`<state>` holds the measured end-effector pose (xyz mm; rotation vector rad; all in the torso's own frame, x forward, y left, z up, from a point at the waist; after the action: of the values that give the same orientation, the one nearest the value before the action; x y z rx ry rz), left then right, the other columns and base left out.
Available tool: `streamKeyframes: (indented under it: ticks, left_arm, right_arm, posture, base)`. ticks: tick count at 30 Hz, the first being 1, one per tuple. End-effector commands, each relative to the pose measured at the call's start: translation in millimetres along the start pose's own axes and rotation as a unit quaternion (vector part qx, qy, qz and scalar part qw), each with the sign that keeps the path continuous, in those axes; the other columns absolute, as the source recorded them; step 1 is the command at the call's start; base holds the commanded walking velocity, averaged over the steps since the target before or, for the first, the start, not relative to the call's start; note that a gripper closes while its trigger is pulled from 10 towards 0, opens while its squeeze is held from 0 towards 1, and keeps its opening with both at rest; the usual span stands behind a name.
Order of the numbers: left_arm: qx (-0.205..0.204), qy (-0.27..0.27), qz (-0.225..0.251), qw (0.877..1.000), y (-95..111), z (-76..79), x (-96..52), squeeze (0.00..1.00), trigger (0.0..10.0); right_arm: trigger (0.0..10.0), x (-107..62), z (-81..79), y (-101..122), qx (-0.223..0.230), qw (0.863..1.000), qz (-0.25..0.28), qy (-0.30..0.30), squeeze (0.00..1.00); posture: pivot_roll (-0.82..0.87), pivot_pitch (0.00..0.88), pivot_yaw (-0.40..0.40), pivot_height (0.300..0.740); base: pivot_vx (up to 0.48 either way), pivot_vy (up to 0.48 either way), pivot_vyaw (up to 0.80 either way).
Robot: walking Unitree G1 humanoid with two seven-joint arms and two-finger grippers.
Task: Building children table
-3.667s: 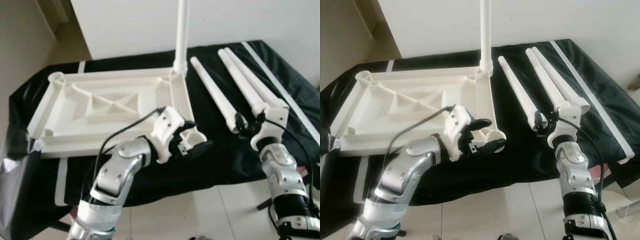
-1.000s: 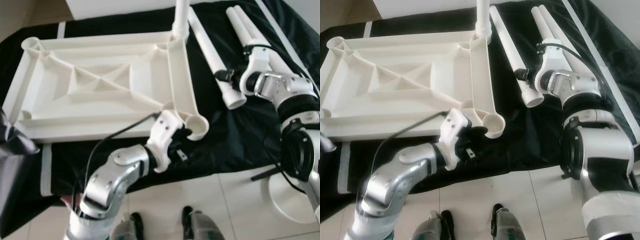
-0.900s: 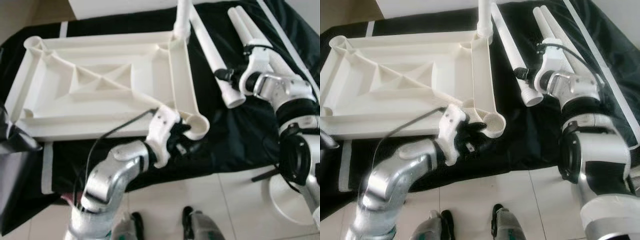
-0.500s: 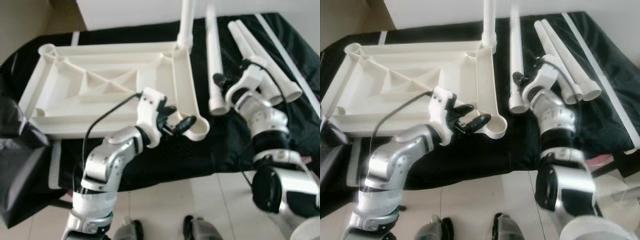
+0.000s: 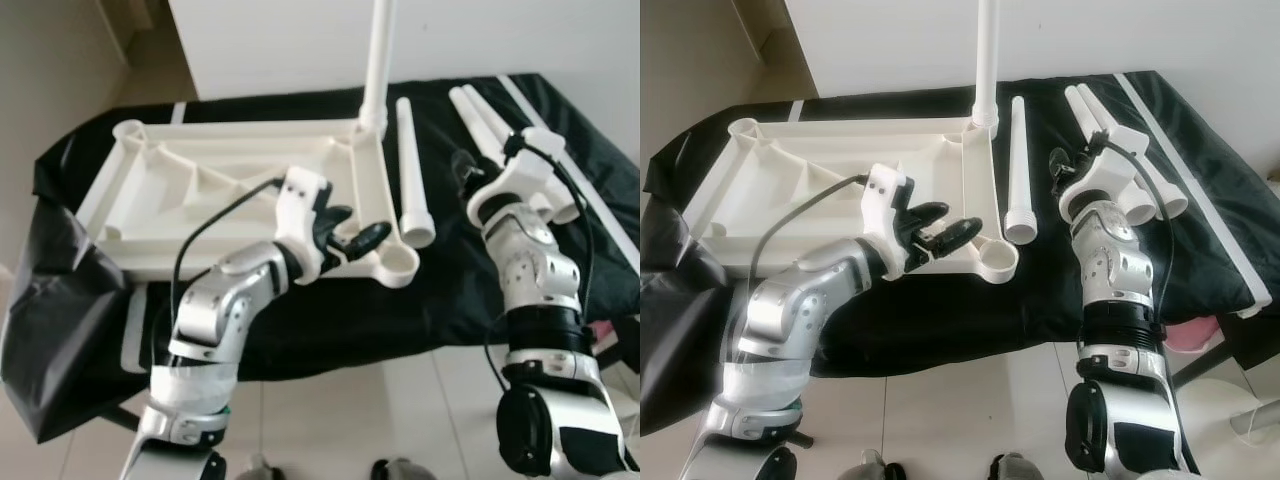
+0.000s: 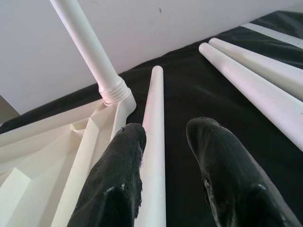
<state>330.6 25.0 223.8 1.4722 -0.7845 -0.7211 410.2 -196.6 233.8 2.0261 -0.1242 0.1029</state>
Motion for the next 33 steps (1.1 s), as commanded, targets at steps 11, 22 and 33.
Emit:
streamKeyframes:
  ticks: [11, 22, 33]
  left_arm:
    - [-0.004, -0.017, -0.008, 1.0, -7, 7.4, -2.8, 0.0, 10.0]
    - [-0.008, -0.016, -0.009, 1.0, -9, 8.8, -6.4, 0.0, 10.0]
    - [-0.012, -0.02, -0.009, 1.0, -9, 9.5, -5.7, 0.0, 10.0]
  right_arm:
    - [10.0, -5.8, -9.3, -39, -0.06, 0.993, -0.097, 0.036, 0.0]
    - [10.0, -20.8, 6.2, -51, -0.063, 0.992, -0.106, 0.009, 1.0]
    - [10.0, -34.0, 22.0, -76, -0.051, 0.988, -0.146, -0.016, 0.0]
  posture:
    - [-0.06, 0.076, 0.031, 0.74]
    - [-0.06, 0.084, 0.026, 0.74]
    - [-0.07, 0.087, 0.038, 0.74]
  base:
    - [0.0, 0.0, 0.0]
    - [0.0, 0.0, 0.0]
    - [0.0, 0.0, 0.0]
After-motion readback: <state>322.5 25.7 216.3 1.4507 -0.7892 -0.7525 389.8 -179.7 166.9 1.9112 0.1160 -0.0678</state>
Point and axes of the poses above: a point about 5 cm out from each wrist's last joint towards the gripper, its own x axis pointing out of the wrist towards the gripper, its own y axis along the axis of the wrist's last joint, z = x × y, the point moved 4 cm from there along x, pointing out of the wrist towards the gripper, and after that the axes turned 10 degrees about x, right-handed, at the moved point
